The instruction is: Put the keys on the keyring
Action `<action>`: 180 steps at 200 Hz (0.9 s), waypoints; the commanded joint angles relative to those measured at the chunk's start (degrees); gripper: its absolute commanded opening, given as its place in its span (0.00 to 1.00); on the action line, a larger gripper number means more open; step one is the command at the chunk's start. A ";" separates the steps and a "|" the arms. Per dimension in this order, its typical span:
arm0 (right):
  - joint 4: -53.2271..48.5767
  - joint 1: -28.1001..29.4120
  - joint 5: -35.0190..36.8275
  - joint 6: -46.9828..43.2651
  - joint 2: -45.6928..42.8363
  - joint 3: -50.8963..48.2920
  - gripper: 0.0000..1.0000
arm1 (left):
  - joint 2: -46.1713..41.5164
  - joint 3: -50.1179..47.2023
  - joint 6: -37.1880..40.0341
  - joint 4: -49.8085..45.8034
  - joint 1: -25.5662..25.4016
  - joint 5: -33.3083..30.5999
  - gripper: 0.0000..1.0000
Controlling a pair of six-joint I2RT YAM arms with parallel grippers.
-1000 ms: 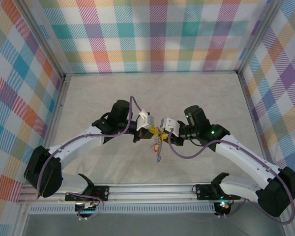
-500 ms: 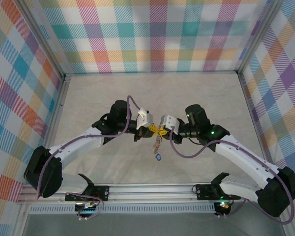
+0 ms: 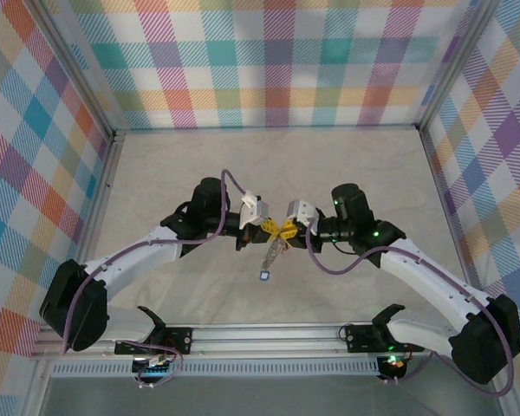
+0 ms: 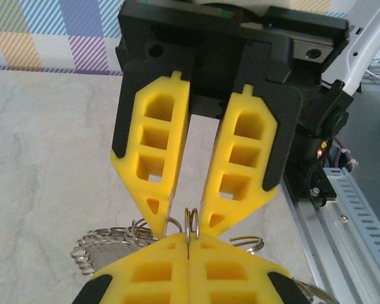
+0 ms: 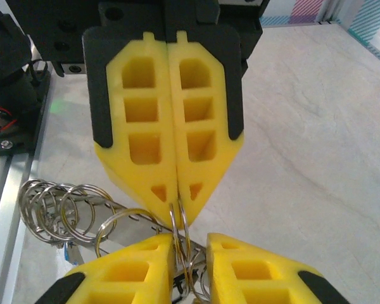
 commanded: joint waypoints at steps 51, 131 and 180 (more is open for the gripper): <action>3.47 -2.33 -7.15 2.59 -2.21 -2.01 0.09 | -1.59 2.10 0.76 1.20 0.30 3.66 0.00; 7.01 -2.30 -9.63 4.03 0.82 -1.65 0.14 | -2.00 1.26 -1.89 4.89 0.27 2.72 0.00; 6.11 -2.58 -9.46 3.02 1.95 -1.19 0.16 | -2.52 1.19 -2.80 6.17 0.24 2.17 0.00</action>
